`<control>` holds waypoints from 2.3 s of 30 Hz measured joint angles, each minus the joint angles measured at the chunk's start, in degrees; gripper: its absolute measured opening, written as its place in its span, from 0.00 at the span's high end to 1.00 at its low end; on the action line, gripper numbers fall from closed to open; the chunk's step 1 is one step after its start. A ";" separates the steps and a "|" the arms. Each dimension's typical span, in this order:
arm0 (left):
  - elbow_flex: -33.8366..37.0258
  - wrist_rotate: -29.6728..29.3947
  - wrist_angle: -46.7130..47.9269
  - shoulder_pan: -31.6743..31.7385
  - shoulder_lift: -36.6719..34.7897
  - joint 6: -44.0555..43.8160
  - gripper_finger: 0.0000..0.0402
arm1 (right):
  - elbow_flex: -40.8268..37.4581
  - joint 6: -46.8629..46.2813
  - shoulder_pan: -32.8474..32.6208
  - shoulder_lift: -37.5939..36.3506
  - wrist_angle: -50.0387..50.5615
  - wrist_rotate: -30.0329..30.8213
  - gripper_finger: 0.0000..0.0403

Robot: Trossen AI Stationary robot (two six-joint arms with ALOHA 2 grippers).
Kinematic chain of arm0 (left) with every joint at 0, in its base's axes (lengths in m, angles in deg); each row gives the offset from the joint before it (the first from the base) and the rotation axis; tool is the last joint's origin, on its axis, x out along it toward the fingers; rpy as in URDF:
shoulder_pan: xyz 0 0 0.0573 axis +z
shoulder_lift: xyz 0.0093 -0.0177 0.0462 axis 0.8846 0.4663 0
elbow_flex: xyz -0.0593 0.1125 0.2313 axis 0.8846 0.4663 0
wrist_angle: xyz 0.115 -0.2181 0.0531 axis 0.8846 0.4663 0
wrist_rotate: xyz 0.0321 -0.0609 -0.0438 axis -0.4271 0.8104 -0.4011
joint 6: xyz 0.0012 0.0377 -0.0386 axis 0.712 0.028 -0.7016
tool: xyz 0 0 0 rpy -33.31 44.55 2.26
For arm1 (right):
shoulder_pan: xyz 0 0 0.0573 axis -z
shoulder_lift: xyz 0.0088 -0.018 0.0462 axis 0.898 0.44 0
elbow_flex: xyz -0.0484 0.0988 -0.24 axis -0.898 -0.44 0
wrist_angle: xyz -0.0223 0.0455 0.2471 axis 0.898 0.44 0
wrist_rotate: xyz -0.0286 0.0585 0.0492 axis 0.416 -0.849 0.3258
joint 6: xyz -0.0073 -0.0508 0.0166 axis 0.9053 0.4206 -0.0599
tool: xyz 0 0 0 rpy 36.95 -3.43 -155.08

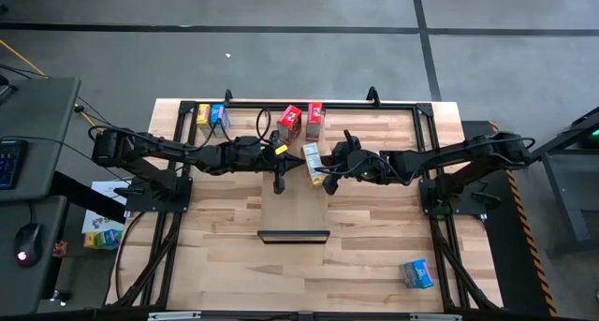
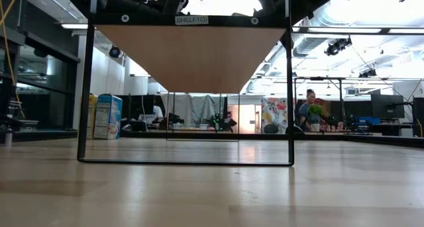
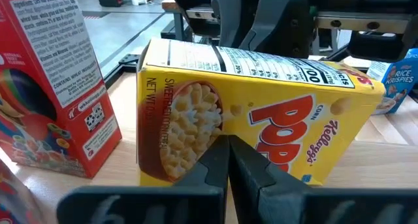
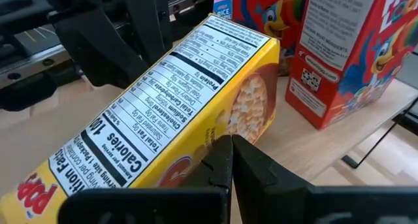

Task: Stack cereal on shelf
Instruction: Put the bottom yellow cereal box on the shelf

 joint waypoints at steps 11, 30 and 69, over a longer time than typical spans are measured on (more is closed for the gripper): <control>0.00 0.02 1.68 -0.02 0.00 -0.03 1.00 | 0.00 -0.36 0.00 -2.75 3.70 0.33 0.97; 0.07 0.57 6.95 -2.82 -0.03 -0.85 1.00 | 10.51 -6.84 -8.86 -6.41 12.44 2.33 0.41; 0.07 0.28 9.72 -3.10 -4.31 -1.07 1.00 | 37.46 -43.19 -20.72 23.85 50.86 37.31 0.40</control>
